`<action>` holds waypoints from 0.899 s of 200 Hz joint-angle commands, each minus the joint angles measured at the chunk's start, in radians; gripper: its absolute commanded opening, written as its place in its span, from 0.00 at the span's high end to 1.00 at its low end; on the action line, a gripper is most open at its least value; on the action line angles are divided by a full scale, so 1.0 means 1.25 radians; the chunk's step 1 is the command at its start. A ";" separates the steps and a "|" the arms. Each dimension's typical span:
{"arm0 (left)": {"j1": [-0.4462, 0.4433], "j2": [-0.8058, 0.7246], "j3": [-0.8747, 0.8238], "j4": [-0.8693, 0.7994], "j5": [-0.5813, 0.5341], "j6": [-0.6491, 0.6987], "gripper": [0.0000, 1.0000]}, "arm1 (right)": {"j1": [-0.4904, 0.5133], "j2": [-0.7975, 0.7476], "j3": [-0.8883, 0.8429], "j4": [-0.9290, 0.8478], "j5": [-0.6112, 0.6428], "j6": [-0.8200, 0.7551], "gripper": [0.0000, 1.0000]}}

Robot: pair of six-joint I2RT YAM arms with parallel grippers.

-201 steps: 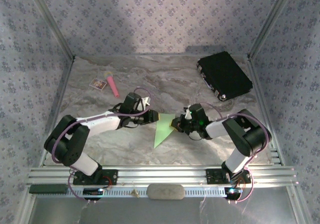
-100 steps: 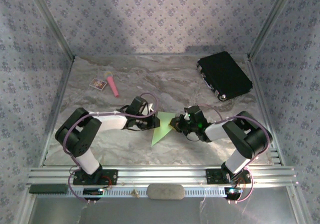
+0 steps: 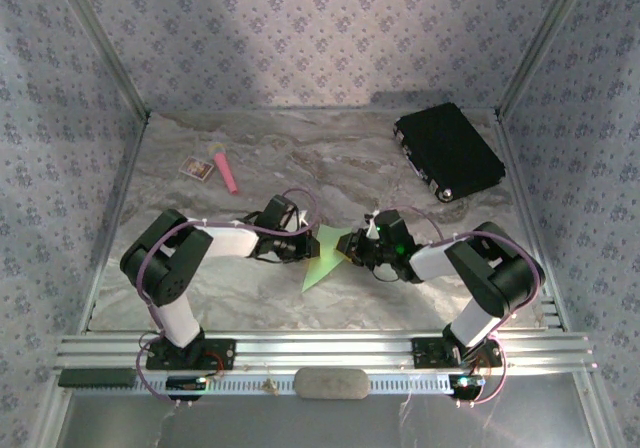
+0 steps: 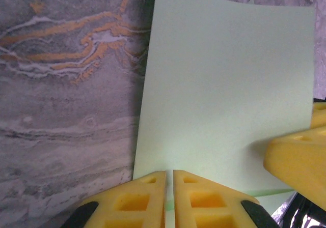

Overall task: Fold a paper plane with a square sheet of paper (pick it up from the middle)
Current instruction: Fold the wing for the fifth time at the center of the table.

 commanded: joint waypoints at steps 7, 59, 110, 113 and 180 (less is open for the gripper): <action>0.001 0.027 0.016 -0.029 -0.009 0.035 0.88 | -0.021 0.013 0.028 -0.021 -0.027 -0.057 0.80; 0.004 0.023 0.011 -0.022 -0.007 0.035 0.87 | -0.049 0.035 0.029 -0.021 -0.047 -0.057 0.87; 0.003 -0.026 0.020 -0.014 -0.003 0.057 0.74 | -0.051 0.052 0.023 -0.010 -0.036 -0.037 0.97; 0.003 -0.033 0.020 -0.018 -0.007 0.060 0.74 | -0.050 0.052 0.023 -0.008 -0.033 -0.035 0.98; -0.016 -0.214 -0.050 -0.030 -0.115 0.107 0.52 | -0.047 0.030 -0.002 0.031 0.003 0.021 1.00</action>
